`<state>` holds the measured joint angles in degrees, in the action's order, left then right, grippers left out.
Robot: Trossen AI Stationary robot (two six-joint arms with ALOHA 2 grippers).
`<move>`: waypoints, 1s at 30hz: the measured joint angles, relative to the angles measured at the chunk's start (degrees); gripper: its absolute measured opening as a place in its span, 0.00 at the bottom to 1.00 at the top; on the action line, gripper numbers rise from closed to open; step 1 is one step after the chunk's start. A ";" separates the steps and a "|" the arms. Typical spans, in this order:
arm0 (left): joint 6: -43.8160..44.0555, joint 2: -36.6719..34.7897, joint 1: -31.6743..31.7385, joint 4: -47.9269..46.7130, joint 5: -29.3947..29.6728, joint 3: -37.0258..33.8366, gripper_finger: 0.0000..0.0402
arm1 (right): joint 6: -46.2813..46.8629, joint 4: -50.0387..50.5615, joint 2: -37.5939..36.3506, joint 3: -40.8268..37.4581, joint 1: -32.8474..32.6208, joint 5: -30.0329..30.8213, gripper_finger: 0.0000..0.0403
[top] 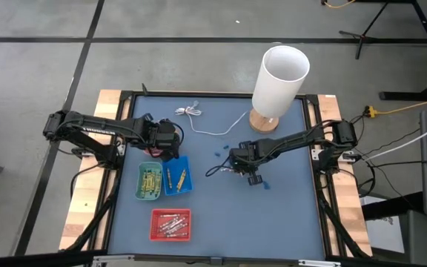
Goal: Sort crayons
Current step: Put the yellow crayon into the blue bin
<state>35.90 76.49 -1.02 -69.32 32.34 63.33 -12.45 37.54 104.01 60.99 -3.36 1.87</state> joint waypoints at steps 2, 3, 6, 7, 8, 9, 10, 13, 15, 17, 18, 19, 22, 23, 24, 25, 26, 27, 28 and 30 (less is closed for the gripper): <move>0.00 0.00 0.00 0.00 0.02 0.00 0.25 | 0.00 0.00 0.00 0.00 0.00 0.00 0.03; -0.02 0.00 0.00 0.00 0.02 0.00 0.25 | 0.02 0.08 0.00 0.06 0.00 -0.02 0.04; -0.01 0.00 0.00 0.00 0.02 0.00 0.25 | 0.04 1.92 0.26 1.34 0.00 -0.03 0.05; -0.02 0.00 0.00 0.00 0.02 0.00 0.25 | 0.07 2.83 0.37 1.98 0.00 -0.25 0.04; -0.02 0.00 0.00 0.00 0.02 0.00 0.25 | 0.09 3.60 0.39 2.61 -0.01 -0.53 0.04; 0.00 0.00 0.00 0.00 0.02 0.00 0.25 | 0.09 4.00 0.39 3.44 -0.04 -0.69 0.03; -0.02 0.00 0.00 0.00 0.02 0.00 0.25 | 0.13 4.14 0.39 4.48 -0.04 -1.17 0.03; -0.02 0.00 0.00 0.00 0.02 0.00 0.25 | 0.15 5.42 0.39 7.68 -0.04 -3.82 0.03; -0.02 0.00 0.00 0.00 0.02 0.00 0.25 | 0.11 5.31 0.39 9.87 -0.07 -5.58 0.03; -0.02 0.00 0.00 0.00 0.02 0.00 0.25 | 0.22 4.69 0.34 12.21 -0.07 -7.24 0.03; -0.02 0.00 0.00 0.00 0.02 0.00 0.25 | 0.26 3.83 0.31 13.15 -0.07 -7.77 0.04; -0.02 0.00 0.00 0.00 0.02 0.00 0.25 | 0.34 2.47 0.31 14.02 -0.07 -8.15 0.04; -0.02 0.00 0.00 0.09 0.00 0.00 0.25 | 0.39 -4.57 0.29 15.53 -0.07 -9.62 0.04; -0.02 0.00 0.00 0.22 0.00 0.00 0.25 | 0.38 -7.77 0.28 15.63 -0.07 -10.39 0.04; -0.04 0.00 0.00 0.43 0.00 0.00 0.25 | 0.43 -11.12 0.28 15.63 -0.07 -11.23 0.04; -0.04 0.00 0.00 0.73 0.00 0.00 0.25 | 0.55 -14.44 0.28 15.63 -0.07 -12.01 0.04; -0.04 0.00 0.00 1.09 0.00 0.00 0.25 | 0.82 -17.81 0.28 15.63 -0.07 -12.59 0.04; -0.04 0.00 0.00 1.46 0.00 0.00 0.25 | 1.38 -21.22 0.30 15.63 -0.07 -13.07 0.04; -0.04 0.00 0.00 1.75 0.00 0.00 0.25 | 1.89 -25.19 0.85 15.65 -0.08 -13.11 0.04; -0.06 0.01 0.00 2.28 0.00 0.00 0.25 | 4.10 -32.52 2.01 15.74 -0.09 -13.11 0.04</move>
<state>35.84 76.50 -1.02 -67.04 32.34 63.33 -8.34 5.02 106.02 76.73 -3.44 -11.25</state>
